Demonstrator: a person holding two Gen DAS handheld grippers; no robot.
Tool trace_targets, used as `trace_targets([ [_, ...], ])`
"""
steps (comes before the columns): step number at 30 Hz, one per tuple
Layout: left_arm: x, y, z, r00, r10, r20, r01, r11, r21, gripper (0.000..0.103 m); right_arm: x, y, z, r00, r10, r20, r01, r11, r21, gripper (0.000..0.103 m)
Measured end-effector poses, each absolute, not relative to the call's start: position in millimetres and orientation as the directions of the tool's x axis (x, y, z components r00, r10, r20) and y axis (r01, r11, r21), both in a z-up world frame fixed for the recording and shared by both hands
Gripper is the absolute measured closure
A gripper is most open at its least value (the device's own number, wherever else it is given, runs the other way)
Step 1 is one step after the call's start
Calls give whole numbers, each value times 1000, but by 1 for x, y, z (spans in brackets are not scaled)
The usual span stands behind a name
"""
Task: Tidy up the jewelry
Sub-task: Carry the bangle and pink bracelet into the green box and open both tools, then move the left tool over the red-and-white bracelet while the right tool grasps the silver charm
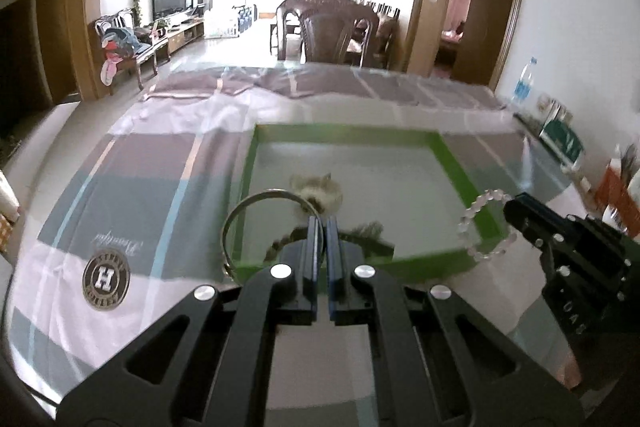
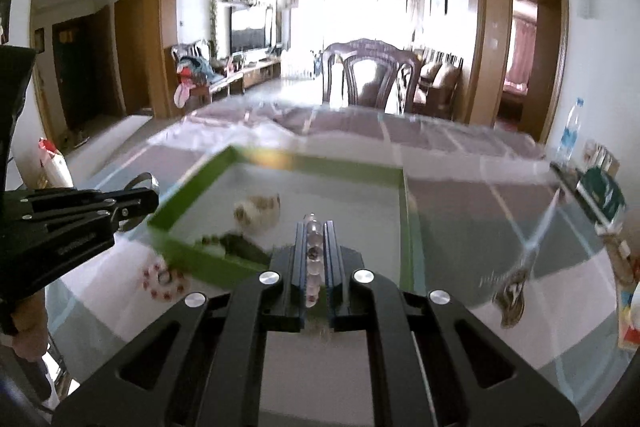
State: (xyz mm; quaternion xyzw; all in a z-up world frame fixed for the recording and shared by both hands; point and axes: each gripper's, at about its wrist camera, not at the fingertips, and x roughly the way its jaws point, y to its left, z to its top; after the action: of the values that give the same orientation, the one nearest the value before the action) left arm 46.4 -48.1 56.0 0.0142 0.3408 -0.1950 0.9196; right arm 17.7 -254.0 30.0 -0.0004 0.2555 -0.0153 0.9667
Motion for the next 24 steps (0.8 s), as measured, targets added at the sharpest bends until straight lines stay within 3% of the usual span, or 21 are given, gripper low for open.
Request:
trace_targets([
  [6,88,-55,51,656,-375,-655,350,920,-175,99,54,-250,25,867,-34,-497,34,999,-10,95],
  [17,115,-68,19,629,-334,-702,326,933,-152,95,90,-256,-15,793,-33,-608,62,998,26,95],
  [19,115,-68,18,639,-327,-696,319,936,-147,88,89,-257,-14,791,-36,-610,64,998,24,86],
  [21,114,-67,18,642,-323,-695,318,938,-142,82,84,-257,-12,796,-44,-603,71,997,20,67],
  [24,107,-64,20,658,-308,-687,314,942,-122,78,72,-260,-7,805,-48,-592,74,997,19,67],
])
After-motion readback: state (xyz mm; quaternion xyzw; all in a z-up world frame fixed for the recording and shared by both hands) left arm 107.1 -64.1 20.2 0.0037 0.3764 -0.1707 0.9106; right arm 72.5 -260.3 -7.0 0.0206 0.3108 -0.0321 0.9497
